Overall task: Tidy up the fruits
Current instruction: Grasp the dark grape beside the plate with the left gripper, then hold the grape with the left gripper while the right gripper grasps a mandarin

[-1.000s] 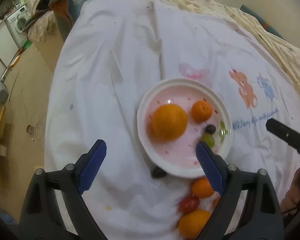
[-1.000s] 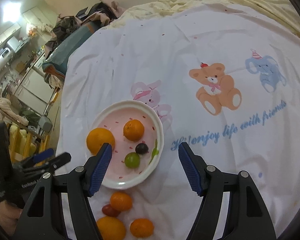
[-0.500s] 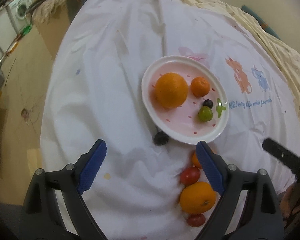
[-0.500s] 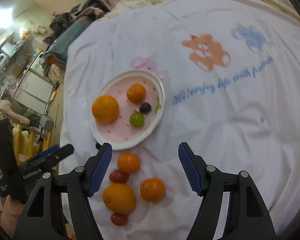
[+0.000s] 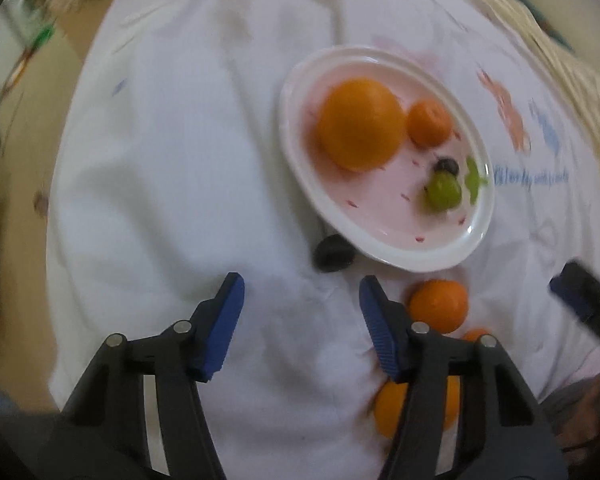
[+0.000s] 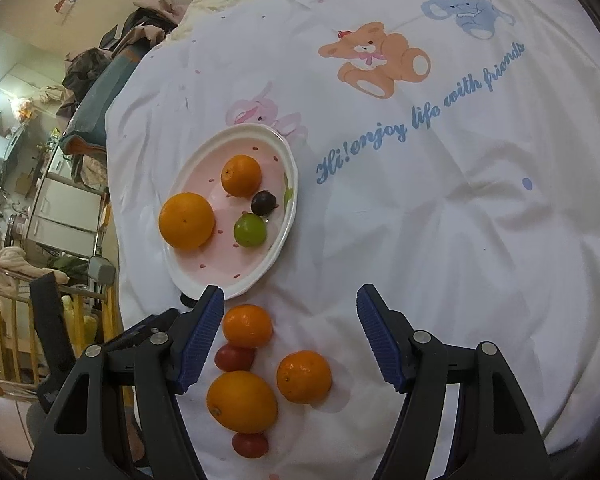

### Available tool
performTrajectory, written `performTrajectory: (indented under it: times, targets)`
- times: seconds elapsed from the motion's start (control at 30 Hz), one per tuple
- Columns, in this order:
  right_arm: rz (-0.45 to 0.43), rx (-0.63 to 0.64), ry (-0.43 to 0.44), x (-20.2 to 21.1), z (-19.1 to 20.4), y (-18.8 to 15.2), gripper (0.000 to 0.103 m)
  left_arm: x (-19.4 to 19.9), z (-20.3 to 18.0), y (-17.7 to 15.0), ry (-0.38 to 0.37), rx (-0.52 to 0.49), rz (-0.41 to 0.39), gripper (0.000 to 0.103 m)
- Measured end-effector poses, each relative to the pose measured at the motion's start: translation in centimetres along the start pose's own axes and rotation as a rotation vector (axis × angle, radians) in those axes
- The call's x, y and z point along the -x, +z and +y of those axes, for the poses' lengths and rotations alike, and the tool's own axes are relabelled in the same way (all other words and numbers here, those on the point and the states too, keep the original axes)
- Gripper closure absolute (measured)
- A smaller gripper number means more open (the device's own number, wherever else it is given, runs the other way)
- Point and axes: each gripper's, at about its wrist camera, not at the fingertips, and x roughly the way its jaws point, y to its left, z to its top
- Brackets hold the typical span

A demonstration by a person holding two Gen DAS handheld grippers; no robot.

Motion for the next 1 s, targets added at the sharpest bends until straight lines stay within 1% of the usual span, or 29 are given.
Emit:
performTrajectory:
  times: [0.07, 0.1, 0.13, 0.17, 0.23, 0.27, 0.3, 0.37, 0.43, 0.47, 0.5, 0.67, 0.83, 0.9, 1.0]
  targets:
    - [0.001, 0.002, 0.0, 0.0, 0.0, 0.1, 0.031, -0.6, -1.5, -0.1, 0.018, -0.081, 0.003, 0.049]
    - [0.005, 0.007, 0.0, 0.0, 0.1, 0.1, 0.031, -0.9, -2.0, -0.2, 0.033, -0.12, 0.0, 0.052]
    - [0.007, 0.011, -0.001, 0.0, 0.1, 0.1, 0.031, -1.2, -2.8, -0.3, 0.067, -0.173, -0.01, 0.055]
    - [0.007, 0.018, -0.002, 0.0, 0.2, 0.0, 0.031, -1.3, -3.2, -0.3, 0.081, -0.194, -0.014, 0.058]
    - [0.003, 0.033, -0.004, 0.1, 0.5, -0.1, 0.031, -1.6, -3.6, -0.1, 0.089, -0.214, -0.025, 0.058]
    - [0.001, 0.042, -0.005, 0.2, 0.7, -0.2, 0.031, -1.7, -3.8, 0.0, 0.093, -0.221, -0.033, 0.062]
    - [-0.001, 0.052, -0.007, 0.2, 0.9, -0.2, 0.031, -1.9, -4.0, 0.1, 0.095, -0.23, -0.036, 0.069]
    - [-0.003, 0.067, -0.015, 0.3, 1.0, -0.3, 0.031, -2.2, -4.4, 0.2, 0.109, -0.247, -0.035, 0.069]
    - [-0.003, 0.071, -0.021, 0.3, 0.9, -0.3, 0.031, -2.4, -4.6, 0.1, 0.116, -0.251, -0.035, 0.071]
    - [-0.001, 0.068, -0.023, 0.2, 0.8, -0.3, 0.031, -2.3, -4.6, 0.1, 0.121, -0.251, -0.032, 0.079]
    - [0.002, 0.065, -0.024, 0.1, 0.7, -0.3, 0.031, -2.4, -4.5, 0.3, 0.128, -0.251, -0.028, 0.084]
    - [0.012, 0.068, -0.025, -0.3, 0.7, -0.2, 0.031, -2.0, -4.0, 0.4, 0.109, -0.237, -0.016, 0.085]
    - [0.015, 0.079, -0.041, -0.2, 0.7, -0.3, 0.031, -1.0, -3.4, -0.2, 0.096, -0.21, -0.003, 0.085]
    - [0.037, 0.079, -0.046, -0.5, 0.5, -0.5, 0.031, -0.6, -3.1, -0.5, 0.086, -0.197, 0.0, 0.085]
    - [0.092, 0.087, -0.058, -1.5, 0.5, -1.1, 0.031, 0.3, -2.2, -0.8, 0.063, -0.159, 0.001, 0.085]
